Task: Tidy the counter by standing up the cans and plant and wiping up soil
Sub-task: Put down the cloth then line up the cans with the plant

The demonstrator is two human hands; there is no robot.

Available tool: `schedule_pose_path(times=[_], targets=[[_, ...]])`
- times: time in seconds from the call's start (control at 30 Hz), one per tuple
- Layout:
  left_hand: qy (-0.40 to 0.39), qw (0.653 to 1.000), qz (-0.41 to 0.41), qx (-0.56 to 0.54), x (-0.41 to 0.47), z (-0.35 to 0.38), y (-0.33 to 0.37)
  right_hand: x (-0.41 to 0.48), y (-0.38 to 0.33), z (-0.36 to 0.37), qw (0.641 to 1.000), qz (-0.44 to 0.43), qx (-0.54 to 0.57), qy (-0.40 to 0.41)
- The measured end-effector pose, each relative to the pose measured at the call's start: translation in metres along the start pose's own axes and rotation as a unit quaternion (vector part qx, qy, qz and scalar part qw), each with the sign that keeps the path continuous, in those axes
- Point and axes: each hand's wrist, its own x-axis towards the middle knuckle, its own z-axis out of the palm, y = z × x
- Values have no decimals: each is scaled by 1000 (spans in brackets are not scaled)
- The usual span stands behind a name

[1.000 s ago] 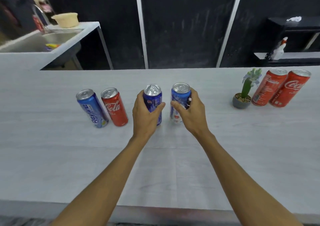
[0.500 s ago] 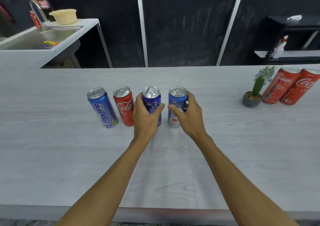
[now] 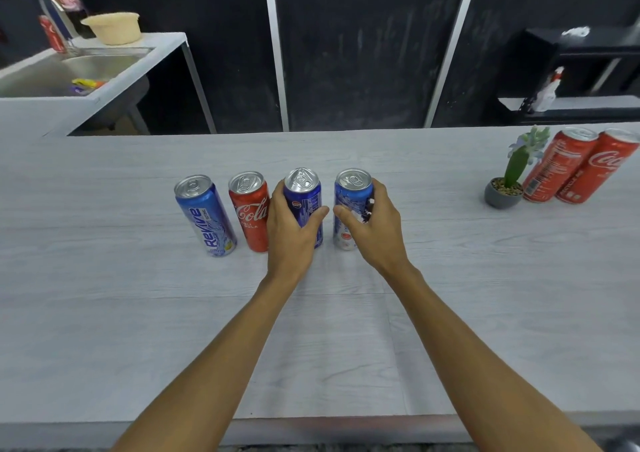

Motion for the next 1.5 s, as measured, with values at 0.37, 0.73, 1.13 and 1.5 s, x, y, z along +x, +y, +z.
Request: schedule_pose_path(times=[0.37,0.73,1.13,1.5], targets=[[-3,1000,10,-1,1,1,0,1,0,0,1000,-1,-4,-11],[1,1000,-7,7,-1,0,3,-4,-6,-4,999,15,0,-48],[5,999,16,47,-41,-2,3,-25,-1,-18,994,7,-71,-87],[-60,956,84,274,-86,0,-12,-56,20,-45,943,6,-294,-156]])
